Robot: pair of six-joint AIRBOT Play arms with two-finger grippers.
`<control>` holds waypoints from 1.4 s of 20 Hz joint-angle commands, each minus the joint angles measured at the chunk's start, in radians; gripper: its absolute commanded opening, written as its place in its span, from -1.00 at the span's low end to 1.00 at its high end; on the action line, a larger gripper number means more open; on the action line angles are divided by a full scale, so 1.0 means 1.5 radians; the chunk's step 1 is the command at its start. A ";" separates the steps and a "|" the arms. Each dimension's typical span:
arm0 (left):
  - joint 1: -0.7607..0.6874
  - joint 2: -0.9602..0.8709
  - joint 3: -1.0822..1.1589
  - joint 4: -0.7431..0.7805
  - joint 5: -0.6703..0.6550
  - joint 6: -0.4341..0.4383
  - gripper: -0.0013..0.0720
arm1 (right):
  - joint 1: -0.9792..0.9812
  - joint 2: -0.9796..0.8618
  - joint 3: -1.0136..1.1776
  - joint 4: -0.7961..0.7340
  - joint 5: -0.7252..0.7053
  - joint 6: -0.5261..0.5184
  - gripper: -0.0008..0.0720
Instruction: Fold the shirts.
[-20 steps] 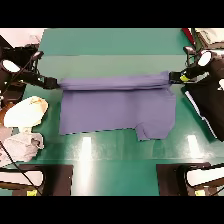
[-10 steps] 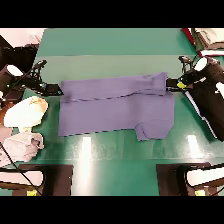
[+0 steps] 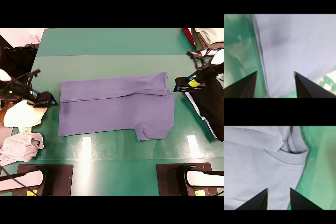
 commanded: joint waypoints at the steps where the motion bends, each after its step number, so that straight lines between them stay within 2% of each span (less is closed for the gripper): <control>1: 0.007 0.081 -0.139 0.008 -0.014 -0.010 0.54 | -0.008 0.046 0.001 0.001 0.012 -0.009 -0.08; 6: 0.007 0.112 -0.272 0.012 0.021 -0.022 0.54 | -0.008 0.053 0.001 0.052 0.030 -0.028 -0.08; 11: 0.007 0.112 -0.296 -0.010 0.036 -0.023 0.54 | -0.008 0.053 0.001 0.070 0.035 -0.032 -0.08; 12: 0.007 0.112 -0.296 -0.010 0.036 -0.023 0.46 | -0.008 0.053 0.001 0.070 0.040 -0.032 -0.08; 13: 0.007 0.112 -0.296 -0.011 0.037 -0.022 0.00 | -0.008 0.053 0.001 0.070 0.044 -0.032 -0.08; 14: 0.007 0.112 -0.296 -0.016 0.042 -0.022 -0.27 | -0.008 0.053 0.001 0.070 0.048 -0.032 -0.08; 16: 0.007 0.112 -0.296 -0.032 0.063 -0.022 -0.30 | -0.008 0.053 0.001 0.070 0.057 -0.032 -0.08; 17: 0.007 0.112 -0.296 -0.041 0.070 -0.020 -0.85 | -0.008 0.053 0.000 0.069 0.067 -0.032 -0.08; 20: 0.007 0.112 -0.285 -0.063 0.070 -0.012 -0.90 | -0.009 0.080 -0.062 0.067 0.080 -0.032 -0.08; 25: 0.007 0.112 -0.234 -0.063 0.046 -0.007 -0.90 | -0.058 0.200 -0.340 0.072 0.064 -0.030 -0.06; 26: 0.007 0.112 -0.233 -0.063 0.047 -0.006 -0.90 | -0.068 0.223 -0.393 0.076 0.064 -0.030 0.11; 27: 0.007 0.112 -0.233 -0.063 0.047 -0.002 -0.90 | -0.079 0.244 -0.444 0.096 0.062 -0.031 0.43; 28: 0.007 0.112 -0.233 -0.063 0.047 -0.002 -0.90 | -0.090 0.258 -0.485 0.119 0.050 -0.031 0.44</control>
